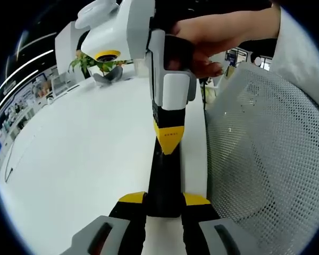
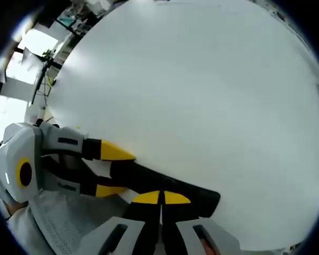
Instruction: Press the specified remote control buttons in sequence, fully releasing each button before pressing the next.
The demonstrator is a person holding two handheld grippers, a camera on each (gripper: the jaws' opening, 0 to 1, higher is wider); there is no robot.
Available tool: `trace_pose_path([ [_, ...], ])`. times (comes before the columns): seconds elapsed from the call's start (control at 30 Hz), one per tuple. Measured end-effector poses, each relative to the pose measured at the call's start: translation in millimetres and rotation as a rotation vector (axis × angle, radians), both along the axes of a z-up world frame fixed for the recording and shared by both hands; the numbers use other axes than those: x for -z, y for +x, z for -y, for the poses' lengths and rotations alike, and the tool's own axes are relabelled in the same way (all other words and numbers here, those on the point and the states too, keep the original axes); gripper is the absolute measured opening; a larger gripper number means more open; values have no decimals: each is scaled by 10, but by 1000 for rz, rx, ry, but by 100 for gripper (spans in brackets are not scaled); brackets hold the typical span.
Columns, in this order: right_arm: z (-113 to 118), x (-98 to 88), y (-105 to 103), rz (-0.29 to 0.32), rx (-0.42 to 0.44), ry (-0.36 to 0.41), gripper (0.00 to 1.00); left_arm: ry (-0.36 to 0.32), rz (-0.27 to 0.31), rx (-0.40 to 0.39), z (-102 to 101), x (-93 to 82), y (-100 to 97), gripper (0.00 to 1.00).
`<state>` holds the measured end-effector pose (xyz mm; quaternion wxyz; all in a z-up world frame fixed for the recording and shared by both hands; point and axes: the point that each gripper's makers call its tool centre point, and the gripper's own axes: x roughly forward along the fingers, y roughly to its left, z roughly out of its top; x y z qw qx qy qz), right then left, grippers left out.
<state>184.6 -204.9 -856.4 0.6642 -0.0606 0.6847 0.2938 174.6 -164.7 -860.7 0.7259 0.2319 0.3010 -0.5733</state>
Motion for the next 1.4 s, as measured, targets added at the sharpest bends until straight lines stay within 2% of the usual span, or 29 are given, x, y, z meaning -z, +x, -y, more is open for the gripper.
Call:
trace_pose_path([
  [0.37, 4, 6, 4, 25, -2, -17, 0, 0, -1, 6, 2, 6, 1, 24],
  [0.53, 11, 2, 7, -13, 43, 6, 0, 1, -3, 5, 3, 2, 1, 24],
  [0.73, 16, -29, -20, -13, 30, 10, 0, 0, -3, 4, 5, 7, 4, 24],
  [0.93, 50, -103, -1, -22, 53, 31, 0, 1, -2, 5, 3, 4, 1, 24],
  [1.27, 25, -33, -127, -50, 16, 19, 0, 1, 0, 6, 2, 4, -2, 24],
  [1.4, 21, -14, -112, -40, -1, 6, 0, 1, -1, 6, 2, 3, -1, 24],
])
